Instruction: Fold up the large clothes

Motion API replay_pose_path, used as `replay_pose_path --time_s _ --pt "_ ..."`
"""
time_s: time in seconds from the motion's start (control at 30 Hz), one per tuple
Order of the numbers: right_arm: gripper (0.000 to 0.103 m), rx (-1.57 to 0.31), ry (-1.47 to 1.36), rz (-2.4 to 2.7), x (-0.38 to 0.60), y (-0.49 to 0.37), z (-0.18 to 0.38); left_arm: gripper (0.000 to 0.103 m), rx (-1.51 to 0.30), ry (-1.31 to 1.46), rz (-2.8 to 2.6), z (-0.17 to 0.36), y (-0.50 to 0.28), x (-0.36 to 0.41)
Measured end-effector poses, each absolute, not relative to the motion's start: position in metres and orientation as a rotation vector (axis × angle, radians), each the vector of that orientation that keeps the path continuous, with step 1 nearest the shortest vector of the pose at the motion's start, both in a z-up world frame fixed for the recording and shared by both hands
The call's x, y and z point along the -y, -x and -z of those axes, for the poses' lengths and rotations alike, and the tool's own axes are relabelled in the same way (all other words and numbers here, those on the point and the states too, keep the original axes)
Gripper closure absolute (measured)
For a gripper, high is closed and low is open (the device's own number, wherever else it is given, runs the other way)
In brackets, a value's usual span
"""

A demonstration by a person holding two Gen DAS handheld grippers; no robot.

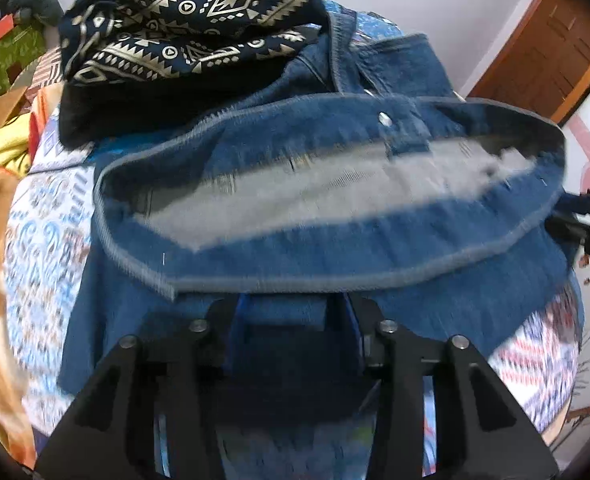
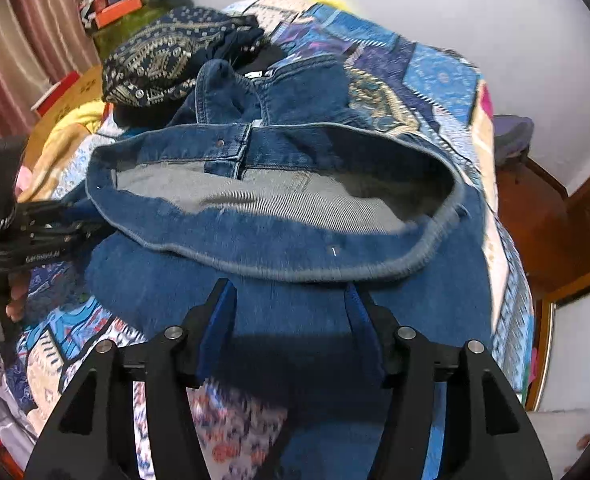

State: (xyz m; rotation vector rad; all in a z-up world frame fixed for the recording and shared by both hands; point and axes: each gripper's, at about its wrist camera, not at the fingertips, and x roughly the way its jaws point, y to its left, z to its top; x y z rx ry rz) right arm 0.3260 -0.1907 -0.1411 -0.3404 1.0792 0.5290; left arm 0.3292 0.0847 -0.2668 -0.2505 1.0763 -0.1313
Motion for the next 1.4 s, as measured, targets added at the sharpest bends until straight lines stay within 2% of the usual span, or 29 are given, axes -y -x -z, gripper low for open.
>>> replay_pose_path --time_s 0.13,0.37,0.47,0.9,0.97,1.07,1.23,1.4 --pt "0.050 -1.141 0.290 -0.536 0.180 -0.362 0.148 0.062 -1.083 0.277 0.083 0.260 -0.372 -0.100" --pt "0.049 -0.959 -0.012 -0.375 0.209 -0.400 0.107 0.062 -0.875 0.310 -0.070 0.204 -0.402 -0.136" --pt "0.049 -0.943 -0.001 -0.399 0.209 -0.389 0.101 0.062 -0.861 0.332 -0.064 0.195 -0.394 -0.142" --pt "0.049 -0.938 0.303 -0.518 0.163 -0.313 0.118 0.060 -0.965 0.228 0.013 0.207 -0.330 -0.106" --pt "0.049 -0.932 0.315 -0.520 0.163 -0.304 0.119 0.049 -0.971 0.262 0.002 0.208 -0.313 -0.108" --pt "0.046 -0.938 0.323 -0.515 0.164 -0.298 0.124 0.042 -0.954 0.333 -0.012 0.212 -0.292 -0.120" --pt "0.045 -0.992 0.315 -0.479 0.169 -0.297 0.138 0.041 -0.967 0.449 -0.109 0.226 -0.263 -0.153" --pt "0.042 -0.968 0.313 -0.462 0.171 -0.291 0.141 0.041 -1.000 0.660 -0.142 0.255 -0.234 -0.187"
